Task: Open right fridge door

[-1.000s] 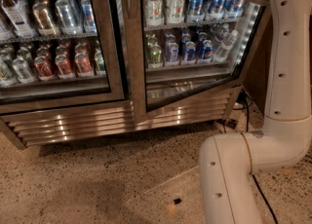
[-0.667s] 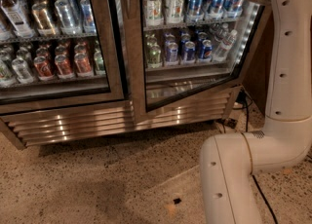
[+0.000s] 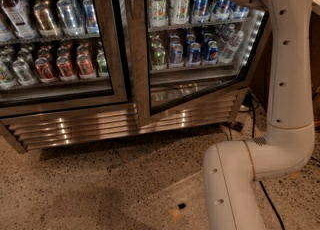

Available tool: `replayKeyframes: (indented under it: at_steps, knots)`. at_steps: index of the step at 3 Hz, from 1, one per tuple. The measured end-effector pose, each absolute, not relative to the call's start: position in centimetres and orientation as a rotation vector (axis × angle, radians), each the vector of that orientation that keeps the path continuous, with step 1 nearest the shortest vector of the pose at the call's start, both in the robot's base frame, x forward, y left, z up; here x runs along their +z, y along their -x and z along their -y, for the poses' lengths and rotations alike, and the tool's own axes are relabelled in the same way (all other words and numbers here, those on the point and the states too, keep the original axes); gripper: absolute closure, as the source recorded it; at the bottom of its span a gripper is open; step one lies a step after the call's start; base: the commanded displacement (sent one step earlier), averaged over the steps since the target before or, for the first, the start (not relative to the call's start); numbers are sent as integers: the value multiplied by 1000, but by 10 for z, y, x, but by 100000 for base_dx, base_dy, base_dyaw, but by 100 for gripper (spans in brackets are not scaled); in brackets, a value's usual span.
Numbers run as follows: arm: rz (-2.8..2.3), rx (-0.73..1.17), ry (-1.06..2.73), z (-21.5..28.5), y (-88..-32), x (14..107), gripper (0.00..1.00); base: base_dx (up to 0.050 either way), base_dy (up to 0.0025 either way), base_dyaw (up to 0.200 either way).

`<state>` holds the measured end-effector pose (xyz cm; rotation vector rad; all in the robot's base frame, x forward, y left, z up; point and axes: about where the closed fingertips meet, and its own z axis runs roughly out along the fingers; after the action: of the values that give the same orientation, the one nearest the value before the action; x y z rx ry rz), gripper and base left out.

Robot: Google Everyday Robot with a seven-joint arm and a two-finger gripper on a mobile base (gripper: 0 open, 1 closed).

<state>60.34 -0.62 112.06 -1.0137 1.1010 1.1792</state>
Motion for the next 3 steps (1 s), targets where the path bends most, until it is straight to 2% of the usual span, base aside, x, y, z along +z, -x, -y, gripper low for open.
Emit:
replayKeyframes:
  at_steps: [1, 3]
  knots:
    - [-1199, 1302, 919, -41, -597, 1074, 0, 0, 0, 0]
    - [-1243, 1401, 905, -130, -512, 1055, 0, 0, 0, 0]
